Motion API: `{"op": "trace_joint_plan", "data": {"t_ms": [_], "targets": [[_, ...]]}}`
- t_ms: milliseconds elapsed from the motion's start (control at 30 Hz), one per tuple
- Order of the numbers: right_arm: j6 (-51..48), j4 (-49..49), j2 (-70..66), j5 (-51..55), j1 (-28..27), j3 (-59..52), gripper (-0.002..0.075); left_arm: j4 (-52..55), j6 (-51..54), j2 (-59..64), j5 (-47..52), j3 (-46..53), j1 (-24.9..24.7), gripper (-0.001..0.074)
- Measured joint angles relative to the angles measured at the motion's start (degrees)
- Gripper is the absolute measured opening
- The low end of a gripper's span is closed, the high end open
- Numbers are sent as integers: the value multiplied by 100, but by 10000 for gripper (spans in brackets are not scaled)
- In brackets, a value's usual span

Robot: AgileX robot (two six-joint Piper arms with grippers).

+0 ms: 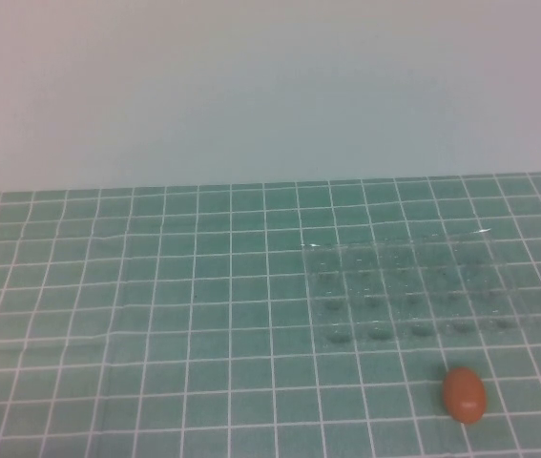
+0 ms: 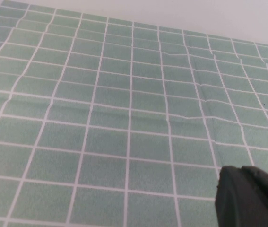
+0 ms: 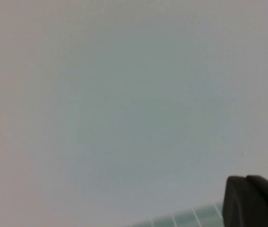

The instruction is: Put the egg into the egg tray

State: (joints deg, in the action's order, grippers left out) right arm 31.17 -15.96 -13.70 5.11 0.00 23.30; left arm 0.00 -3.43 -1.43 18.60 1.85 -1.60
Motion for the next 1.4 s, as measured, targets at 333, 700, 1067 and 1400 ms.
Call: {"op": "trace_joint_plan", "data": {"t_ms": [333, 700, 1067, 1400], "targets": [[-3495, 1394, -2699, 2562, 162, 1378, -1, 0, 0, 0, 0, 0, 0, -1], [-6421, 5160, -3773, 2431, 570, 1633, -1, 0, 0, 0, 0, 0, 0, 0], [-10062, 7973, -4336, 1426, 849, 1633, -1, 0, 0, 0, 0, 0, 0, -1], [-10211, 8146, -5040, 2054, 849, 1775, -1, 0, 0, 0, 0, 0, 0, -1]]}}
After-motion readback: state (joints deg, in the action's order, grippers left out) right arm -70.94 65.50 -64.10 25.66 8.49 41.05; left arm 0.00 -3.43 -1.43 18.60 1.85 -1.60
